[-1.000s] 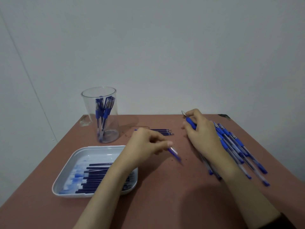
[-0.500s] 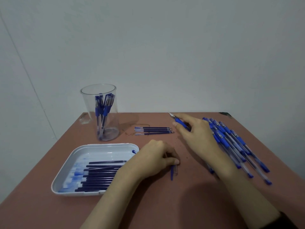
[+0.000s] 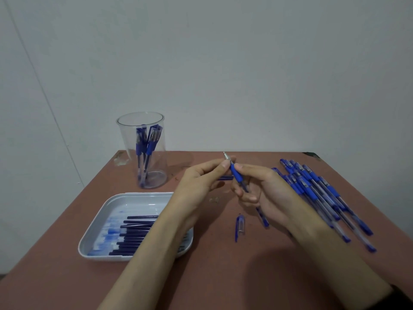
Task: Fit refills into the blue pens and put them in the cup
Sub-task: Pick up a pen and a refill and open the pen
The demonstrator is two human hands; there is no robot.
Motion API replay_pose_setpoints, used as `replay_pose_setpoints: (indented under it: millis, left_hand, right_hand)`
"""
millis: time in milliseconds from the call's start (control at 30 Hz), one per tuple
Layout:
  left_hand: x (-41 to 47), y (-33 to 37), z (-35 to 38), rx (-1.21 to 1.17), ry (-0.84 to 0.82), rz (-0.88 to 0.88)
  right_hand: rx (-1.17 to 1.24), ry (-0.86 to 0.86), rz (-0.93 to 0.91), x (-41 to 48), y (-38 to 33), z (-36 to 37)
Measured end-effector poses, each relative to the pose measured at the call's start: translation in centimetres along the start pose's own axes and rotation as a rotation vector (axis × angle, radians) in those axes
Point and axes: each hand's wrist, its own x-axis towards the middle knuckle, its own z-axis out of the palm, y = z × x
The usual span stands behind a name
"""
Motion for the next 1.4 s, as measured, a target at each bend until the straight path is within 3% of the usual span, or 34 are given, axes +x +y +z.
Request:
replay_pose_setpoints:
  millis: [167,367,600,767,933,1267,1400]
  left_hand:
    - [0.2,0.1,0.0,-0.181,0.019,-0.023]
    - [0.4,-0.1,-0.1,-0.198,0.183,-0.016]
    - [0.4,0.5,0.1,-0.397,0.091,-0.013]
    - [0.4,0.2,-0.5,-0.259,0.178,-0.012]
    - [0.1,0.1,-0.2,-0.146,0.107,0.061]
    - [0.2,0.3,-0.6,-0.140,0.466,0.134]
    - [0.2,0.5,-1.2,-0.015,0.453,0.142]
  right_hand:
    - [0.023,-0.037,0.019,0.1,0.1,0.0]
    - [-0.296,0.093,-0.224,0.3,0.7,0.4]
    - [-0.290,0.200,-0.261,0.9,1.2,0.1]
    - [-0.387,0.283,-0.293,0.7,0.8,-0.3]
    - [-0.510,0.221,-0.310,0.2,0.7,0.1]
    - [-0.729,0.306,-0.436,0.3,1.0,-0.5]
    - [-0.797,0.436,-0.451,0.6,0.9,-1.6]
